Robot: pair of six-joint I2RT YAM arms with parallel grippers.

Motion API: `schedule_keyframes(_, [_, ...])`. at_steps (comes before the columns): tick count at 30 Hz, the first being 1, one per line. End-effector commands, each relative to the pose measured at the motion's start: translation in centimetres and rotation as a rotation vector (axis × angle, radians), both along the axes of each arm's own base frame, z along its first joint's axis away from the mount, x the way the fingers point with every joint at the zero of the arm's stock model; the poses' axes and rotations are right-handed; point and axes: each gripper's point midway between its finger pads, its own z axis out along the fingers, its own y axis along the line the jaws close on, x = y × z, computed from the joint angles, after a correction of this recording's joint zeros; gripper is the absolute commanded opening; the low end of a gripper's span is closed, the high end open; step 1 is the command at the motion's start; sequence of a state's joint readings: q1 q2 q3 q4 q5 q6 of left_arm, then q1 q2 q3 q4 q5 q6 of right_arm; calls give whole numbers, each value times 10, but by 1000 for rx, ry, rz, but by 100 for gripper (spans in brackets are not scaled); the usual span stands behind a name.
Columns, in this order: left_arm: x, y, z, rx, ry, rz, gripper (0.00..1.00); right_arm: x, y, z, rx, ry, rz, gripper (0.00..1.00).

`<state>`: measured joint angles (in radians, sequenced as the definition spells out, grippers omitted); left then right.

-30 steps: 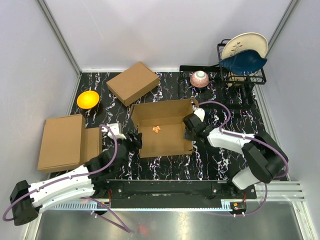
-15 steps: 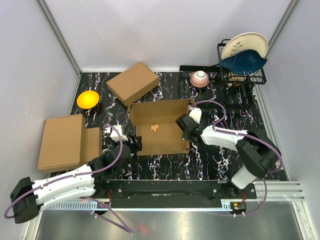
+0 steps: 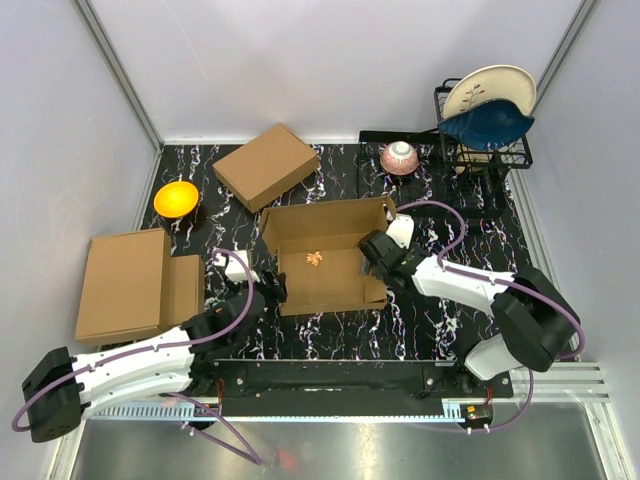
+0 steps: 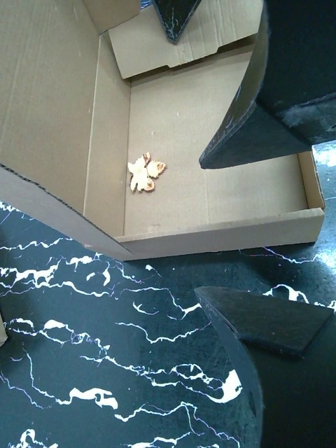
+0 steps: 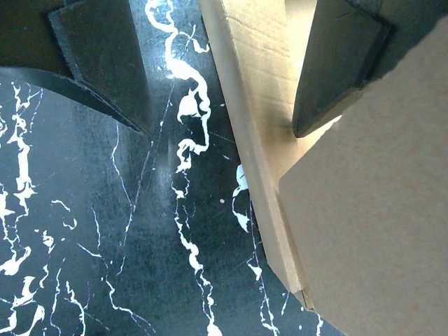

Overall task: Fold the paper box
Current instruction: Fold the paper box at the center of the board.

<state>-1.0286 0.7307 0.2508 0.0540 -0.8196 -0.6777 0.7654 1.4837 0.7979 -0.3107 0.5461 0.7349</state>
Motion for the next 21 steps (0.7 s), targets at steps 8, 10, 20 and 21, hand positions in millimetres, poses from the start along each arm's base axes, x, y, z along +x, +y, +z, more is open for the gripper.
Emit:
schedule_keyframes(8, [2,-7,3,-31,-24,-13,70,32,21,-17,-7,-67,16,65])
schedule_keyframes(10, [2,-6,2,-28,-22,-13,70,31,24,-22,5,-58,18,50])
schedule_keyframes(20, [2,-8,0,-20,-27,-21,70,39,33,-16,28,-94,94,69])
schedule_keyframes(21, [3,-8,0,-21,-26,-21,70,42,34,-15,30,-94,94,70])
